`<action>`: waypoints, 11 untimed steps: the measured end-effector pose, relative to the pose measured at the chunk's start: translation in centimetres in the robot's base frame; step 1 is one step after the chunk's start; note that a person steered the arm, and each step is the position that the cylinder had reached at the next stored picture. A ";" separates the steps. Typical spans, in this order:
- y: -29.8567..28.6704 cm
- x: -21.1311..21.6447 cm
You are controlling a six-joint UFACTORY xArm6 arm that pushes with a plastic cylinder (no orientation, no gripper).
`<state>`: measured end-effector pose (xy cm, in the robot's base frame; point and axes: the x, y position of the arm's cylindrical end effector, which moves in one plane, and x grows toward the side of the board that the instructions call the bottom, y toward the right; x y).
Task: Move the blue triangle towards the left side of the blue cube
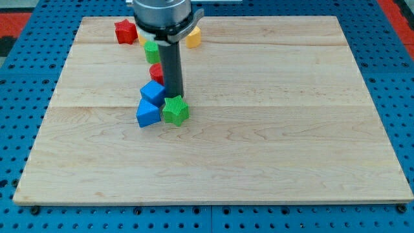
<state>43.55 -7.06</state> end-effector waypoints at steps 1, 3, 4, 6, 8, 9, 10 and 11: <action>-3.3 1.1; -0.2 2.4; -2.8 5.7; -10.8 6.8; -0.7 3.6; -0.7 3.5; -3.4 3.7; -6.8 3.7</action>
